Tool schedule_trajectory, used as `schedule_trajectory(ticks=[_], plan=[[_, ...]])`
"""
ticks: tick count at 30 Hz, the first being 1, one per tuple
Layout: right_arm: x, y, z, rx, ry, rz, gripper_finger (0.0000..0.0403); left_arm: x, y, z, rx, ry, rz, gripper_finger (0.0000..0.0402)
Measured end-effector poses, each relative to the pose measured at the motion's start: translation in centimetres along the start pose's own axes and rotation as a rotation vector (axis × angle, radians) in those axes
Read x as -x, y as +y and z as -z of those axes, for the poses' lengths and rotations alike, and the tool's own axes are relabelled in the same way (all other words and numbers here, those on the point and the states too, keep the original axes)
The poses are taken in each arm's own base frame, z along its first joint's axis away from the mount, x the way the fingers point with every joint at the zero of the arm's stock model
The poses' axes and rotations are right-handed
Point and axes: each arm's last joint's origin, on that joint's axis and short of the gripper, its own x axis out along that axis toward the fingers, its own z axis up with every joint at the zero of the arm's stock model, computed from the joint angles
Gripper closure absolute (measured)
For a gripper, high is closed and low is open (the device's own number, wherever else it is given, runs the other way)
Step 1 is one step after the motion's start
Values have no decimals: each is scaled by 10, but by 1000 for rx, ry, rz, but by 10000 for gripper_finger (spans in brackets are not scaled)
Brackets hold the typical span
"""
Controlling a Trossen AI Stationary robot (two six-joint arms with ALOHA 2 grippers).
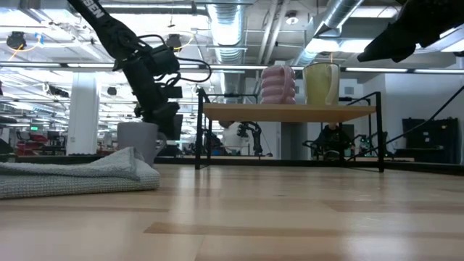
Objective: Stack small to large cups/mugs on shelf
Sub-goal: Put the blue mug on the shelf
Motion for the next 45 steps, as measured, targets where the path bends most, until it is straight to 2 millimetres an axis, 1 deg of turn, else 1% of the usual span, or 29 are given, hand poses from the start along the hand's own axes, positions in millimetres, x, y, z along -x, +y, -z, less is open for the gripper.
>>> schedule_trajectory(ticks=[3, 8, 14, 20, 24, 33, 37, 45], plan=[[0, 0, 0, 0, 0, 0, 210, 0, 1, 2, 5, 18, -15, 145], [0, 0, 0, 0, 0, 0, 210, 1, 3, 4, 8, 51, -93, 145], [0, 0, 0, 0, 0, 0, 210, 1, 3, 10, 5, 110, -111, 145], [0, 0, 0, 0, 0, 0, 210, 1, 4, 13, 28, 147, -171, 146], [0, 0, 0, 0, 0, 0, 210, 2, 5, 17, 53, 182, -207, 155], [0, 0, 0, 0, 0, 0, 210, 5, 5, 30, 108, 313, -239, 188], [0, 0, 0, 0, 0, 0, 210, 6, 6, 32, 102, 334, -305, 195], [0, 0, 0, 0, 0, 0, 210, 11, 6, 43, 131, 441, -322, 205]])
